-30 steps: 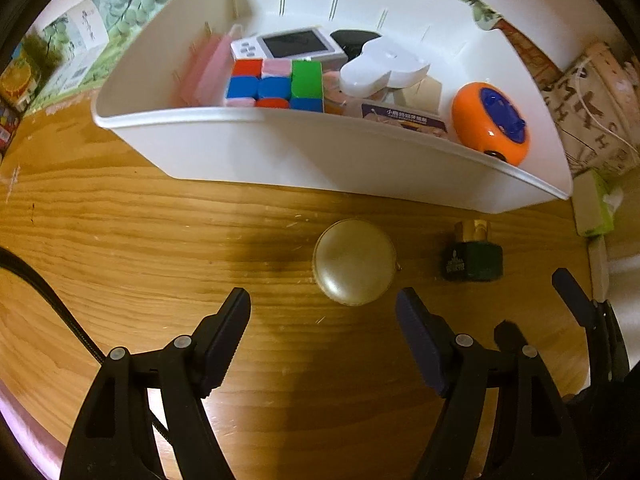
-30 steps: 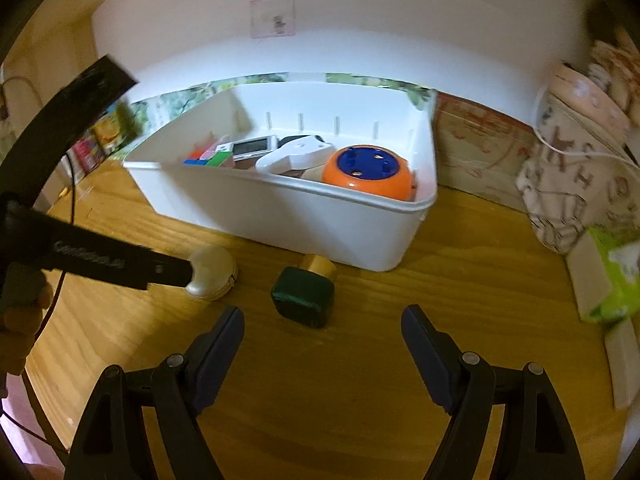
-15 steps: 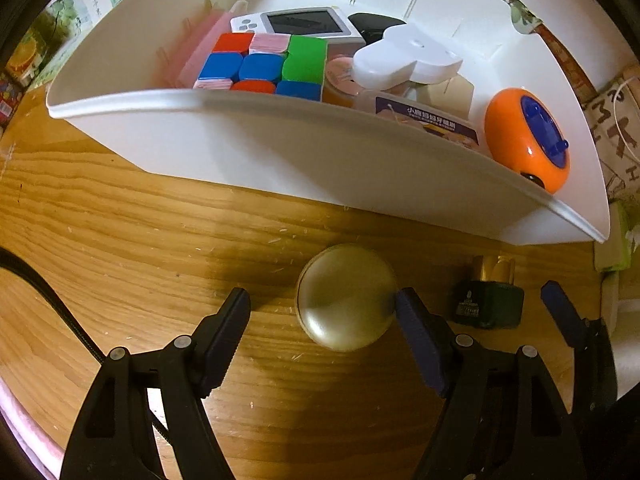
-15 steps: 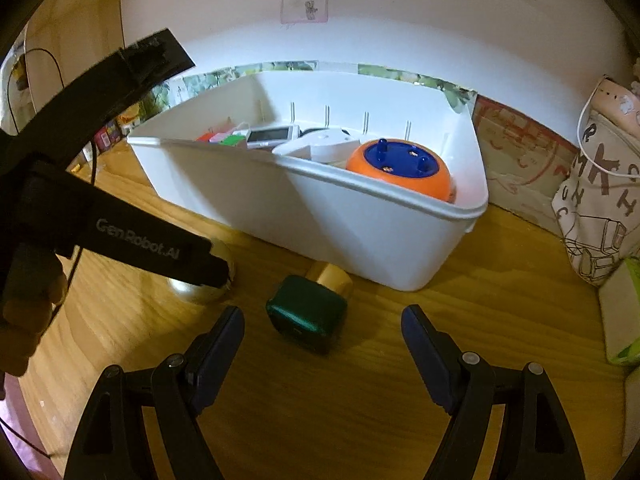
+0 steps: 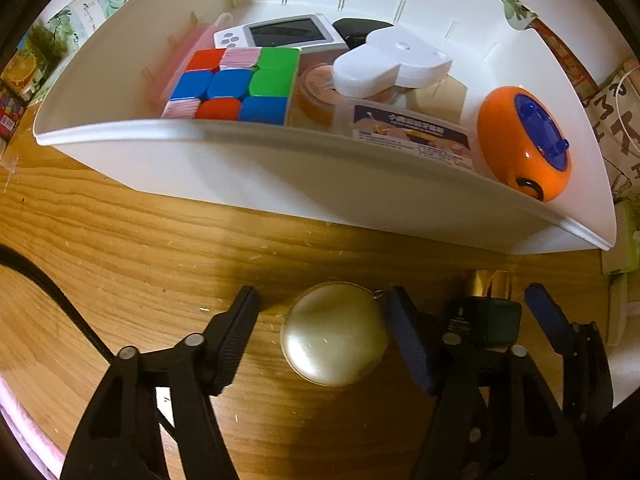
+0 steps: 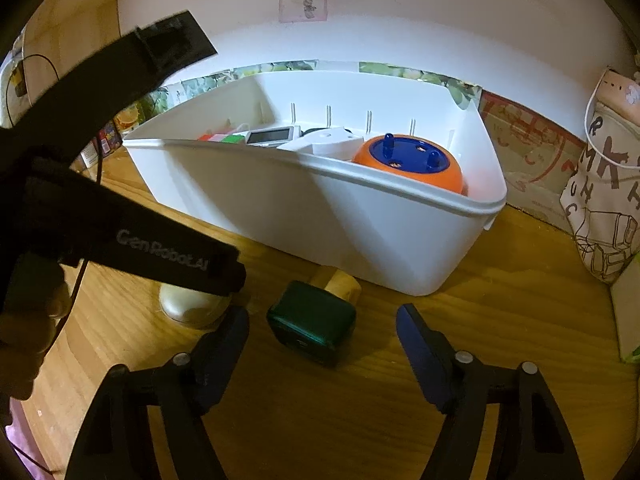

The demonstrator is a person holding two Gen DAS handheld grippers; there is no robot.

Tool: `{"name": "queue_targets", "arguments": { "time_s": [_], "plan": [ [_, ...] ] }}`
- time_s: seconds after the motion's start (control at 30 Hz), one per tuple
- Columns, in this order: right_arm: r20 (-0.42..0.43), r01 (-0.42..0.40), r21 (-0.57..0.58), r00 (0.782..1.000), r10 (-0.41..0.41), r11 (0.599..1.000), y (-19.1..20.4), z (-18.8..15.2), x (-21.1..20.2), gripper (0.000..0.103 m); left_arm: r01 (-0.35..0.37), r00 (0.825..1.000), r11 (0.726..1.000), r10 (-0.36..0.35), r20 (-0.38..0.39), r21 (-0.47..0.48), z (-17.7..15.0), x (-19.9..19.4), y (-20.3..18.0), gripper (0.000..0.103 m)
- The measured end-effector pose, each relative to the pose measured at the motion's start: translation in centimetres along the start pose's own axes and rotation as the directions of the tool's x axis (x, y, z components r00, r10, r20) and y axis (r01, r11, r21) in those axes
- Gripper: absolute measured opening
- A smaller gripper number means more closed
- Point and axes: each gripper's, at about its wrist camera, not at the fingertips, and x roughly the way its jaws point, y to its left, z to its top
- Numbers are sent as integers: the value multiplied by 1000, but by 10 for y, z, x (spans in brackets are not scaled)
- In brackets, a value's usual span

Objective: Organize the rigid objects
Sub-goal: 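Grasp the beige tin with the left tool while the right tool grasps the green cylinder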

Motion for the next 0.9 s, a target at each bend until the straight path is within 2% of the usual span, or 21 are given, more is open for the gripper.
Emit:
{"name": "queue_targets", "arguments": {
  "time_s": [0.13, 0.4, 0.9],
  "plan": [
    [-3, 3, 11, 1000, -3, 1000, -3, -1, 1, 64, 10, 1000, 1000, -10, 2, -2, -2, 0, -3, 57],
    [3, 0, -4, 1000, 0, 1000, -2, 2, 2, 45, 23, 1000, 999, -23, 8, -24, -14, -7, -3, 56],
    [-21, 25, 21, 999, -25, 999, 5, 3, -3, 44, 63, 998, 996, -64, -10, -69, -47, -19, 29, 56]
  ]
}}
